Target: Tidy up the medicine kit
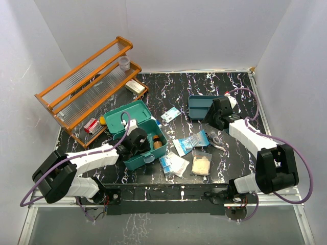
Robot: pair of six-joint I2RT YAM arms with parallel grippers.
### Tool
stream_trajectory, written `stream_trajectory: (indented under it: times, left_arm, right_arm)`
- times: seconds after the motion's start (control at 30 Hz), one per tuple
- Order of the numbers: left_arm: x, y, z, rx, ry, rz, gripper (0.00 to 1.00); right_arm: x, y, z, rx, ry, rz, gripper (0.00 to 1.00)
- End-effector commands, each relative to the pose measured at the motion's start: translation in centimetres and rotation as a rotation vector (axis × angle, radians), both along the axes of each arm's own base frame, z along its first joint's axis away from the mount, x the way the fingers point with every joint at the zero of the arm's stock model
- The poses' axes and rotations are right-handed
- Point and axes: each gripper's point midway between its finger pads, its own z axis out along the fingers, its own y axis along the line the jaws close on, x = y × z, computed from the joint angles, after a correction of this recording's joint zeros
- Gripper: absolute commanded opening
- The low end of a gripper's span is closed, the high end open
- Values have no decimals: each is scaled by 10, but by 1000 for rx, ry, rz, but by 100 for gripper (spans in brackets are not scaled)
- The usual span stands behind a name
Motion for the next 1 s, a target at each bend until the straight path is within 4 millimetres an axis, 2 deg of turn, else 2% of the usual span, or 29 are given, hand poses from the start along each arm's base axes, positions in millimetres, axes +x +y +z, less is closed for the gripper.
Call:
stream_trajectory:
  times: [0.0, 0.07, 0.2, 0.3, 0.57, 0.83, 0.9, 0.97]
  left_arm:
    - [11, -15, 15, -31, -48, -63, 54]
    - [11, -15, 18, -24, -52, -70, 60]
    - [13, -14, 25, -30, -70, -71, 65]
    - [16, -16, 40, -50, -108, -83, 71]
    - [26, -15, 68, -52, -160, -94, 76]
    - [27, -4, 62, 7, -117, -68, 76]
    - [26, -2, 53, 15, -81, -70, 71]
    - [25, -4, 45, 8, -47, -78, 61]
  right_arm:
    - [16, 4, 11, 19, -57, -7, 49]
    - [15, 4, 9, 19, -49, -4, 49]
    - [15, 4, 8, 16, -46, 3, 49]
    - [14, 5, 9, 13, -45, 6, 49]
    - [17, 5, 8, 10, -40, 11, 49]
    - [20, 8, 4, 18, -33, 17, 49]
    - [22, 9, 5, 19, -36, 18, 49]
    - [24, 10, 6, 25, -37, 21, 49]
